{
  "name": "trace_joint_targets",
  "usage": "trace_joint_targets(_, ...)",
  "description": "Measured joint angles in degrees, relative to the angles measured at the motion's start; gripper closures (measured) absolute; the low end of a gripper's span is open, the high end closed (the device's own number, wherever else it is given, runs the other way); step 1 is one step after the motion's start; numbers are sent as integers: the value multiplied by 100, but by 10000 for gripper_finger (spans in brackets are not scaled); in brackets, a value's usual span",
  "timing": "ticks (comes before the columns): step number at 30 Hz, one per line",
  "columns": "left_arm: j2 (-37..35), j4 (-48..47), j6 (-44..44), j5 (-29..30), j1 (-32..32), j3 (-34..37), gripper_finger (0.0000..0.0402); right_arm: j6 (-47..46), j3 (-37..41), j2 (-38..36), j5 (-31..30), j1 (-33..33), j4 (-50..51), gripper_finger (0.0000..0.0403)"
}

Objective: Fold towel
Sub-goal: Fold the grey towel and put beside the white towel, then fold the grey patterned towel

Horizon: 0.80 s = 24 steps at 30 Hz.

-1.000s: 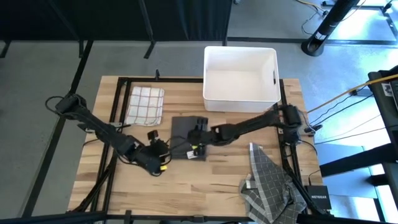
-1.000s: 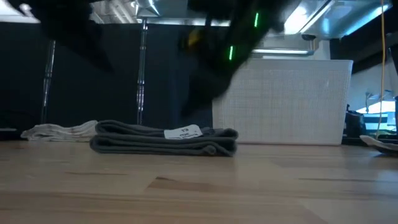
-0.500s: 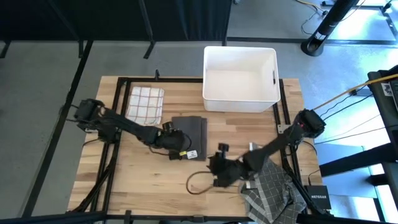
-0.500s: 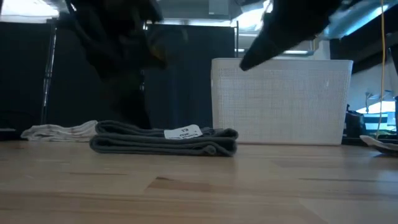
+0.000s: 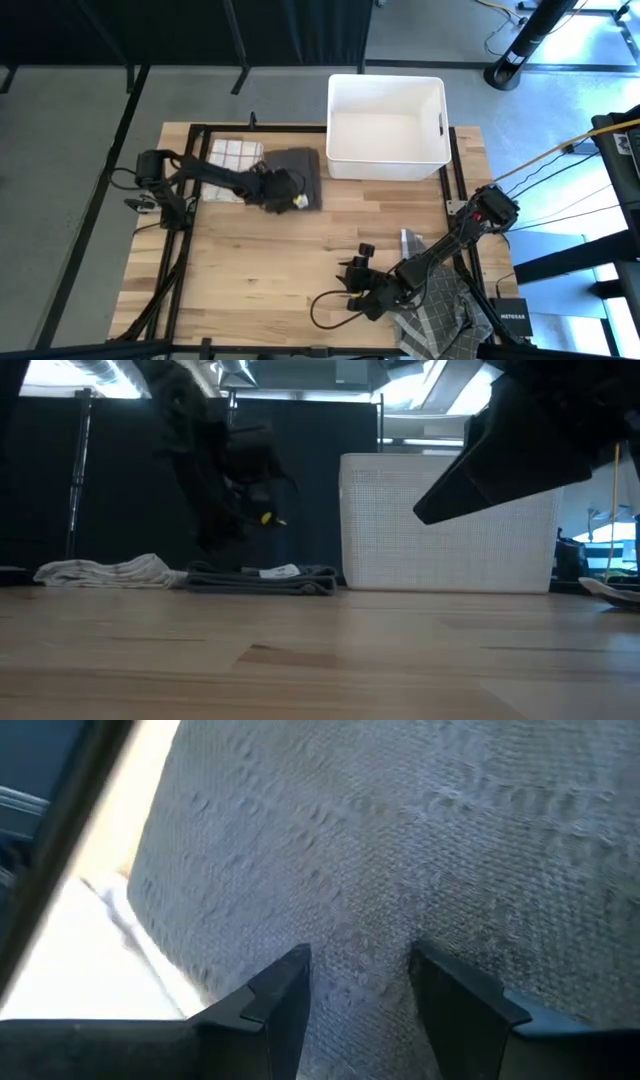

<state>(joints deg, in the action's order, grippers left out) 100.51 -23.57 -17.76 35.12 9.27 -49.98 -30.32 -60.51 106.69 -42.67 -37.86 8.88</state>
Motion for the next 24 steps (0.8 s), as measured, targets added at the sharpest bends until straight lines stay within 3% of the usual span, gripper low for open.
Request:
trace_joint_targets(7, 33, 1018, 1539, -2, 1056, 17, 235, 76, 0, 6, -187, 6, -6, 236)
trace_joint_targets(11, -220, 660, 1748, -86, 1181, -185, 235, 113, -2, 6, -292, 39, 6, 236)
trace_joint_targets(19, -2128, -131, 920, -386, -316, -372, 235, 224, -2, 5, -261, 49, 11, 236)
trace_joint_targets(24, -2929, -182, 558, -477, -1398, -372, 235, 213, -44, 2, 262, 50, -231, 236)
